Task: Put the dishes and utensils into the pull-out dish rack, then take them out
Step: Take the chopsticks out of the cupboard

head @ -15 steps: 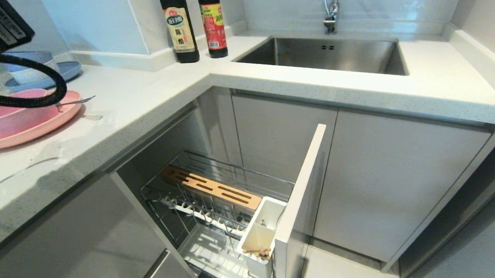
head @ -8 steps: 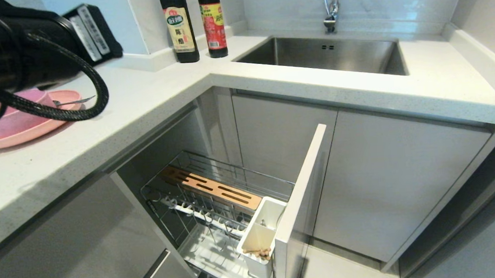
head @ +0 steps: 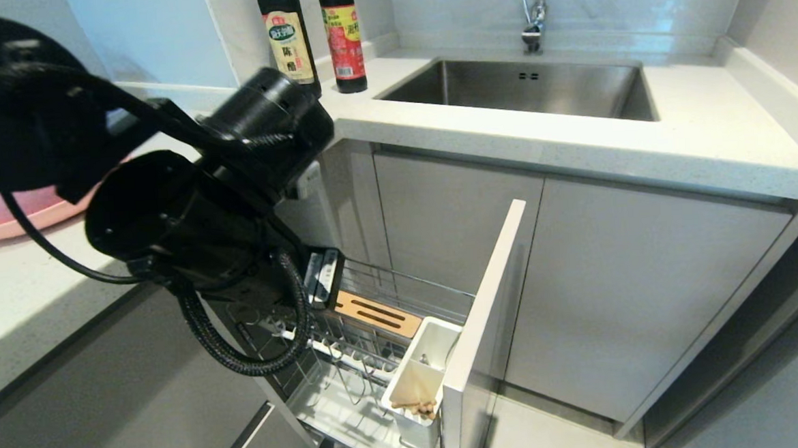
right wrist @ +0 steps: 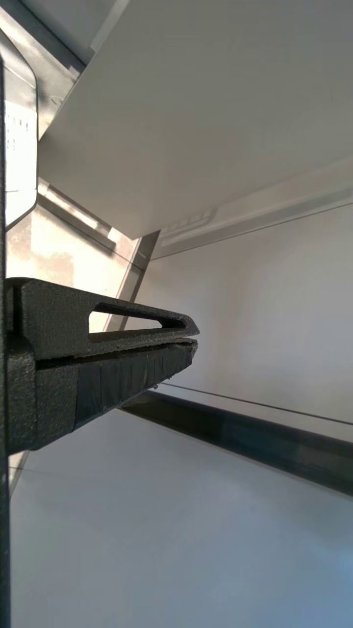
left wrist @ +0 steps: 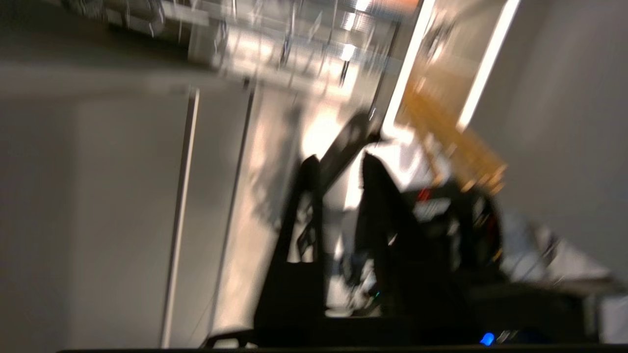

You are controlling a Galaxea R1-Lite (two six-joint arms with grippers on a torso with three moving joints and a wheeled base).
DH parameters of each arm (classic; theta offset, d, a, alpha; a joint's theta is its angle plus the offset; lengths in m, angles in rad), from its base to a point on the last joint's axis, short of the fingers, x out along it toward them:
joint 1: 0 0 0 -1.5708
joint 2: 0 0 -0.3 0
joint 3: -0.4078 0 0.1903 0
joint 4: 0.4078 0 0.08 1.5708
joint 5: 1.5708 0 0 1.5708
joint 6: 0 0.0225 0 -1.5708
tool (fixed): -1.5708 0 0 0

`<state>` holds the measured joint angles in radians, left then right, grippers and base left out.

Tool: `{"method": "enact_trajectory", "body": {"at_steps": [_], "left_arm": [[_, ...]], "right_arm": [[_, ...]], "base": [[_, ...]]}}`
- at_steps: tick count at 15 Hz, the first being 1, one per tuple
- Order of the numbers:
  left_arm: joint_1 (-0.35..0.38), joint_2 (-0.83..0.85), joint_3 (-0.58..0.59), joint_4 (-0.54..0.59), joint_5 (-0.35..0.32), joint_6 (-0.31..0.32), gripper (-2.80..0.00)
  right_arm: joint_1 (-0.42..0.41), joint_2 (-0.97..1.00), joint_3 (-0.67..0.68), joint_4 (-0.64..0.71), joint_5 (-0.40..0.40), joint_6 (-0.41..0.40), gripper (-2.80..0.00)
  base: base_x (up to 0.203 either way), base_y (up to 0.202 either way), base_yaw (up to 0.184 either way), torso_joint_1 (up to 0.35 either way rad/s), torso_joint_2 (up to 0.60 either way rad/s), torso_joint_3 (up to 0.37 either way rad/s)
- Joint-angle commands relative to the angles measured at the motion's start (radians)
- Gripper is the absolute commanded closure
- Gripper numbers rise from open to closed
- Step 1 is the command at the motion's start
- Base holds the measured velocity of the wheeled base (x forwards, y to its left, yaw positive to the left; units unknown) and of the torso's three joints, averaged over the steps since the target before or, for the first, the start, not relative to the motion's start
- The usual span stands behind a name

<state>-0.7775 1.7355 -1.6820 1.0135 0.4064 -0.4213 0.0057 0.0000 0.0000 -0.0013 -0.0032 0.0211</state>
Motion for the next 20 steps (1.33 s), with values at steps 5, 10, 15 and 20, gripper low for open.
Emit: {"method": "enact_trajectory", "body": {"at_steps": [5,10,15,20], "left_arm": [[-0.013,0.254,-0.045,0.087,-0.056,-0.004,-2.8],[-0.013,0.403,-0.114,0.093,-0.194,-0.007,-2.8],[-0.013,0.459,-0.125,0.096,-0.235,-0.007,-2.8],[-0.013,0.475,-0.125,0.127,-0.233,-0.004,-2.8]], "right_arm": [[0.0,0.0,0.002,0.0,0.0,0.0,0.0],[0.0,0.0,0.002,0.0,0.0,0.0,0.0],[0.0,0.0,0.002,0.0,0.0,0.0,0.0],[0.001,0.0,0.002,0.0,0.0,0.0,0.0]], "base": [[0.0,0.0,0.0,0.0,0.0,0.0],[0.0,0.0,0.0,0.0,0.0,0.0],[0.0,0.0,0.0,0.0,0.0,0.0],[0.0,0.0,0.0,0.0,0.0,0.0]]}}
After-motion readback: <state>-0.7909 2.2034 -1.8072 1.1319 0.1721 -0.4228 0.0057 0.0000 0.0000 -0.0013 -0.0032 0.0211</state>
